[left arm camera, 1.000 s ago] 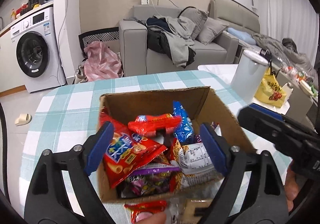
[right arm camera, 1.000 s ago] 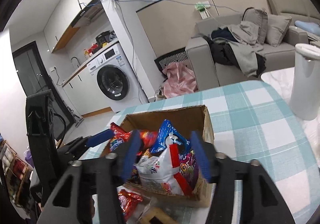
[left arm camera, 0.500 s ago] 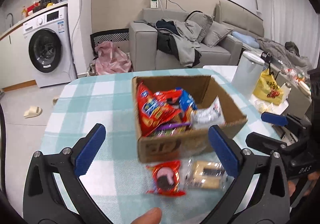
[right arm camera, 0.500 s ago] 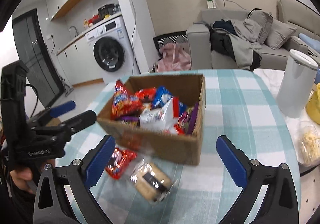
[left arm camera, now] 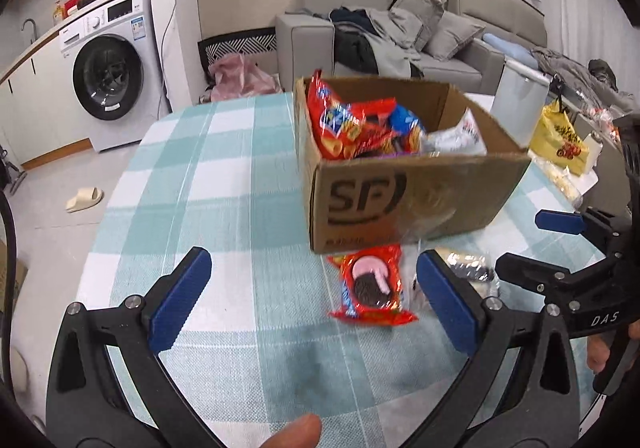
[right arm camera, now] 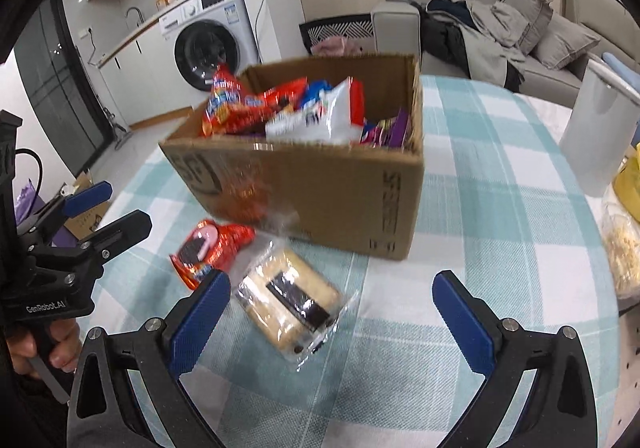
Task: Organize snacks
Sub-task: 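Withdraw both open tools toward the red Oreo pack and clear cracker pack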
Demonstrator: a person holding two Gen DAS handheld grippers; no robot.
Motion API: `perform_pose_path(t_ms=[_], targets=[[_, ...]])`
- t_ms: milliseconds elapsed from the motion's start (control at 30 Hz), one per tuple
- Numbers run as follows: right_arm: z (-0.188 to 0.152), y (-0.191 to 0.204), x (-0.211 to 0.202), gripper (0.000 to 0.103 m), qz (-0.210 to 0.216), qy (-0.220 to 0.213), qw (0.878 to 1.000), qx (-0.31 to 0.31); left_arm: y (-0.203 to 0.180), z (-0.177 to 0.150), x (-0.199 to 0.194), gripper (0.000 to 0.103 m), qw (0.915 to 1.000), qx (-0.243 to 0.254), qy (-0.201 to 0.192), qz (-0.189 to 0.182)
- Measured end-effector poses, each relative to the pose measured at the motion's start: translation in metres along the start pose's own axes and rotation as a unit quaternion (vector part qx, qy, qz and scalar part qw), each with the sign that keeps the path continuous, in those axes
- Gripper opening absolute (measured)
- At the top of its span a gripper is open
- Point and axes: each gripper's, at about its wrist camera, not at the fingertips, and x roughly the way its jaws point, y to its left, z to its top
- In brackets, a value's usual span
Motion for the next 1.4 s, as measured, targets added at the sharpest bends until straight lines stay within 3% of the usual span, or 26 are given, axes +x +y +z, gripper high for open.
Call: perform_pose_path(t_ms=[567, 700, 867, 1100, 1400], targets=[[-0.024, 0.023, 0.049, 0.103, -0.023, 0.067, 0.996, -0.061, 0.012, -0.014, 0.034, 0.102, 0.9992, -0.014, 0.038, 0.001], [-0.03, 0.015, 0.048, 0.103, -0.039, 0.075, 0.994, -0.073, 0.011, -0.016, 0.038, 0.102, 0.9989, -0.017, 0.044, -0.003], [-0.031, -0.012, 0.043, 0.103, -0.068, 0.07, 0.994, -0.042, 0.009, -0.017, 0.045, 0.102, 0.9987, -0.017, 0.048, -0.008], [-0.023, -0.007, 0.039, 0.103, -0.019, 0.062, 0.997, -0.032, 0.005, -0.019, 0.049, 0.102, 0.9985, -0.015, 0.052, -0.009], [-0.014, 0.023, 0.063, 0.103, -0.008, 0.066, 0.997, -0.041, 0.018, -0.018, 0.044, 0.102, 0.9984, -0.029, 0.049, -0.005]])
